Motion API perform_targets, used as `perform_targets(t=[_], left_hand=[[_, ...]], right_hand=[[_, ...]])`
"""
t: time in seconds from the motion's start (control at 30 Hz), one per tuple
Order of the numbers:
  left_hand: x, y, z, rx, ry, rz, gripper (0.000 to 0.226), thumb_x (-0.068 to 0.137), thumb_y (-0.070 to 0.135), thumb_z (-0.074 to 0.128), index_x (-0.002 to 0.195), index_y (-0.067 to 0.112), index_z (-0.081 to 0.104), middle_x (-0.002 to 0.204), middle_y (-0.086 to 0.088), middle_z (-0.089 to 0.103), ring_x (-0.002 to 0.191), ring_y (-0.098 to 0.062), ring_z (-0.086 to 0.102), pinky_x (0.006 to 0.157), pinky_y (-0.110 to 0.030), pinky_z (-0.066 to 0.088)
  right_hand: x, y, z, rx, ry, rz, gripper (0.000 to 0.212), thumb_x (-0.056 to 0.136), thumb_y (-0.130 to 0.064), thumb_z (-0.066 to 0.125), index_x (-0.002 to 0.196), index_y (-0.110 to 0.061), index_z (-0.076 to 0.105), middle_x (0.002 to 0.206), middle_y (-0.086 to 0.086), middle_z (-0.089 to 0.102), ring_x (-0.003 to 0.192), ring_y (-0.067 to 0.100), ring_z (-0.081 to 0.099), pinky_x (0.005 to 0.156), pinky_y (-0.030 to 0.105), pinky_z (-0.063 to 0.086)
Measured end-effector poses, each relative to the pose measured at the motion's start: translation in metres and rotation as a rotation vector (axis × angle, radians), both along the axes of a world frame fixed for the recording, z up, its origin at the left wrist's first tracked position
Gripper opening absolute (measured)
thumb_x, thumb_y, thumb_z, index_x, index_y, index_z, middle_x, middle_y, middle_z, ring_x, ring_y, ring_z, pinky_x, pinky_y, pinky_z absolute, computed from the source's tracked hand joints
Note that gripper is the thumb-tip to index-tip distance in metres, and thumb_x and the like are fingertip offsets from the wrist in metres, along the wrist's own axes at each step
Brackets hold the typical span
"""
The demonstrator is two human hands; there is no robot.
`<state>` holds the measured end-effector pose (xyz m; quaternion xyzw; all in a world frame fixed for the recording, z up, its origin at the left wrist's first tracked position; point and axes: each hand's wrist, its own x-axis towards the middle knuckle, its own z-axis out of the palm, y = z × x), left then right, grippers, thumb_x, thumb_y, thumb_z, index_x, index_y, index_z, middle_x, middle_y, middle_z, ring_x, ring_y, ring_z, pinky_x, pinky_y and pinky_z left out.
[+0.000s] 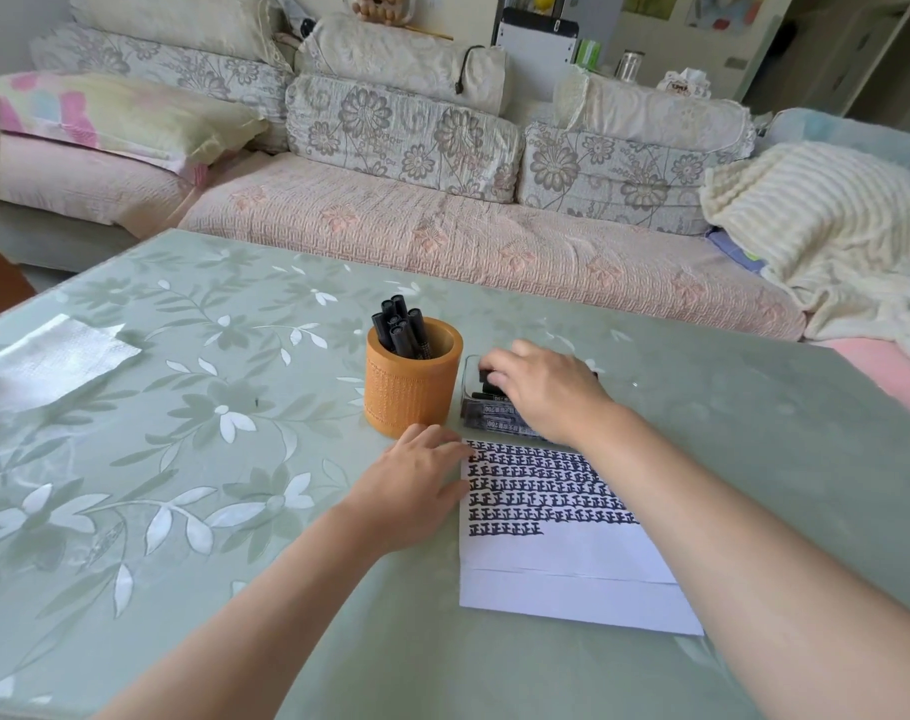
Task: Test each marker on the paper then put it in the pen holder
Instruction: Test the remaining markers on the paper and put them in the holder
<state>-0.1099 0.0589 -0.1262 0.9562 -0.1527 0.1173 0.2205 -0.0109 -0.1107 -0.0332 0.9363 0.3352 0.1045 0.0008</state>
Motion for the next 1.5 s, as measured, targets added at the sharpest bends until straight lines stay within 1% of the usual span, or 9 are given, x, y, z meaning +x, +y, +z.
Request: perform_targets(t=[0.17,0.27,0.5,0.73,0.93,1.1,1.23,1.37,1.5], left_hand=[[-0.006,-0.004,0.009,-0.09,-0.021,0.039,0.048,0.094,0.032,0.055,0.139,0.021,0.044,0.129,0.004,0.048,0.12,-0.016,0.042,0.099,-0.028,0.038],[-0.013,-0.007,0.016,-0.199,-0.057,0.047,0.054,0.091,0.03,0.061,0.141,0.022,0.042,0.128,0.006,0.048,0.116,-0.012,0.048,0.091,-0.022,0.041],[-0.023,-0.022,0.028,-0.233,-0.157,-0.029,0.025,0.089,0.027,0.065,0.113,0.027,0.06,0.098,0.014,0.054,0.092,-0.004,0.054,0.073,-0.031,0.052],[-0.021,-0.025,0.039,-0.271,-0.19,0.024,0.007,0.09,0.021,0.065,0.096,0.024,0.066,0.086,0.016,0.055,0.081,-0.002,0.055,0.068,-0.012,0.041],[-0.016,-0.017,0.04,-0.272,-0.165,0.094,0.006,0.09,0.02,0.063,0.096,0.023,0.066,0.088,0.013,0.061,0.083,-0.003,0.056,0.071,-0.019,0.046],[-0.02,-0.03,0.04,-0.169,-0.121,-0.021,0.006,0.089,0.033,0.064,0.089,0.027,0.067,0.087,0.019,0.058,0.086,-0.002,0.053,0.071,-0.022,0.046],[-0.026,-0.049,0.04,-0.16,-0.062,-0.098,0.008,0.087,0.035,0.067,0.085,0.028,0.069,0.086,0.015,0.057,0.082,-0.001,0.052,0.069,-0.017,0.042],[-0.027,-0.052,0.043,-0.195,-0.149,-0.018,0.01,0.09,0.03,0.061,0.082,0.024,0.064,0.082,0.014,0.056,0.074,-0.003,0.056,0.062,-0.02,0.044],[-0.026,-0.047,0.05,-0.294,-0.266,0.034,0.006,0.091,0.013,0.061,0.093,0.019,0.059,0.09,0.012,0.053,0.081,0.001,0.055,0.07,-0.008,0.041]], right_hand=[[-0.032,-0.012,-0.007,0.117,0.165,-0.024,0.03,0.102,-0.039,0.039,0.126,-0.029,0.056,0.115,-0.001,0.056,0.104,0.026,0.058,0.086,0.041,0.048],[-0.053,-0.018,-0.01,0.213,0.276,-0.026,0.034,0.099,-0.033,0.048,0.131,-0.026,0.048,0.11,-0.005,0.057,0.099,0.019,0.055,0.082,0.035,0.044],[-0.085,-0.039,-0.027,0.418,0.371,0.039,0.031,0.089,-0.015,0.06,0.111,-0.029,0.046,0.096,-0.005,0.058,0.083,0.014,0.056,0.072,0.033,0.043],[-0.084,-0.061,-0.039,0.503,0.341,-0.087,0.028,0.083,-0.022,0.07,0.103,-0.033,0.054,0.1,-0.011,0.061,0.093,0.01,0.058,0.075,0.026,0.043],[-0.079,-0.07,-0.033,0.987,0.584,-0.202,0.022,0.075,-0.011,0.082,0.082,-0.026,0.067,0.076,-0.01,0.07,0.067,0.005,0.063,0.067,0.02,0.05],[-0.08,-0.07,-0.029,1.396,0.869,-0.148,0.016,0.086,0.0,0.069,0.092,-0.014,0.071,0.058,-0.008,0.058,0.051,0.01,0.046,0.053,0.024,0.037],[-0.082,-0.065,-0.03,1.261,0.904,-0.156,0.009,0.094,-0.019,0.064,0.097,-0.021,0.072,0.075,-0.014,0.065,0.071,0.01,0.055,0.064,0.028,0.049],[-0.078,-0.068,-0.032,0.995,0.662,-0.112,0.012,0.097,-0.038,0.053,0.098,-0.029,0.06,0.073,-0.009,0.061,0.072,0.013,0.055,0.076,0.048,0.054],[-0.081,-0.074,-0.032,0.659,0.598,-0.094,0.018,0.103,-0.04,0.041,0.115,-0.038,0.053,0.08,0.002,0.06,0.07,0.018,0.056,0.075,0.038,0.05]])
